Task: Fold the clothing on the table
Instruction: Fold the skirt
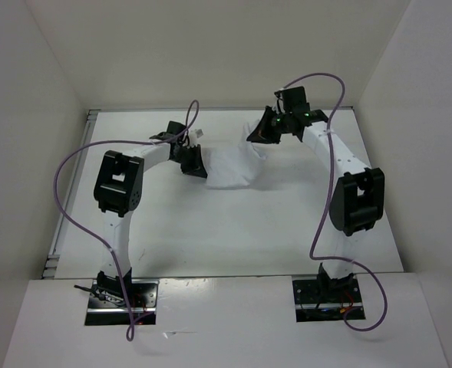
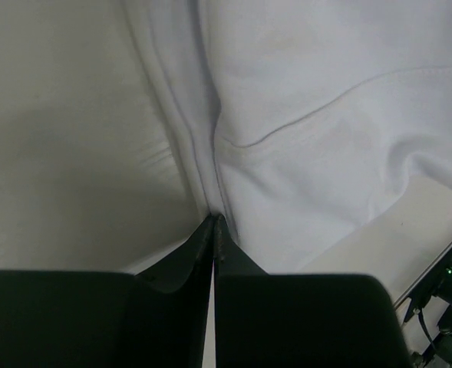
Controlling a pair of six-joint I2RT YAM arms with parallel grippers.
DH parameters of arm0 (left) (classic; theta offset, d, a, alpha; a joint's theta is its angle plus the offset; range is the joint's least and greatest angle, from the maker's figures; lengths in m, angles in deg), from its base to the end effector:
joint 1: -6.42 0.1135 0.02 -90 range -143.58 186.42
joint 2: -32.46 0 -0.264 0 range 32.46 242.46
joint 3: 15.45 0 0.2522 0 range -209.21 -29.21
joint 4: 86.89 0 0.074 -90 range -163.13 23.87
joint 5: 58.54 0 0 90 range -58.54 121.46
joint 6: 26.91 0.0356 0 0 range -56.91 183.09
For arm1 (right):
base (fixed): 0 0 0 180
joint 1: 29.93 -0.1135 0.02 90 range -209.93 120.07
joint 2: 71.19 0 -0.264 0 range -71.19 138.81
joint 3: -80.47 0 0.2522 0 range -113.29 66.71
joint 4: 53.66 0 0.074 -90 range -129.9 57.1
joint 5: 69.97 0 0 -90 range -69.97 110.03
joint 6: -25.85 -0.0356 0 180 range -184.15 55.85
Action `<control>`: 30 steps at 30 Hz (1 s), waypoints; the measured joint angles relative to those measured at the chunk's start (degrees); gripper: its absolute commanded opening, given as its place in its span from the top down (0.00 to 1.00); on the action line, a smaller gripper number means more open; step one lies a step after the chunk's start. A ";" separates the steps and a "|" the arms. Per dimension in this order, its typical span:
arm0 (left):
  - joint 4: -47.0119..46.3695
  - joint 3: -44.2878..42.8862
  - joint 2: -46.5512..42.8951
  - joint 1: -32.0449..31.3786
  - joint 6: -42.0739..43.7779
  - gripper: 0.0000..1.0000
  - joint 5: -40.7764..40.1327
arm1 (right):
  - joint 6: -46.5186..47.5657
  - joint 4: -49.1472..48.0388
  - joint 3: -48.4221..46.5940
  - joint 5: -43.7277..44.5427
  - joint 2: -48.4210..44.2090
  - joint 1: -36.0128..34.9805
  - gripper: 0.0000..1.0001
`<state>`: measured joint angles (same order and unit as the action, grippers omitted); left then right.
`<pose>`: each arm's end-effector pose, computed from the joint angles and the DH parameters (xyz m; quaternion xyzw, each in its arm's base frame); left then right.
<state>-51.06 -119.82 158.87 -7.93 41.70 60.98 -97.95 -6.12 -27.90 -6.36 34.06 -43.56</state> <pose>0.4474 -0.1326 0.1424 0.0133 0.9318 -0.3151 0.1796 0.4014 0.1136 0.3078 0.0701 0.8992 0.3444 0.2606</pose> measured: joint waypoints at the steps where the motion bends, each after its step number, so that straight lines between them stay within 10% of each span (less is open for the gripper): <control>1: -0.46 0.39 -0.09 -0.26 -0.02 0.94 0.35 | -0.28 -0.11 -1.11 0.09 0.79 -0.94 1.00; 30: -1.29 4.63 -2.23 -2.36 0.02 0.94 3.65 | -3.56 -0.28 -12.81 6.88 24.13 -13.46 1.00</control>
<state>-52.35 -115.19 156.64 -10.29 41.73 64.63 -101.51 -6.40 -40.71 0.52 58.19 -57.02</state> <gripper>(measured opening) 0.062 0.023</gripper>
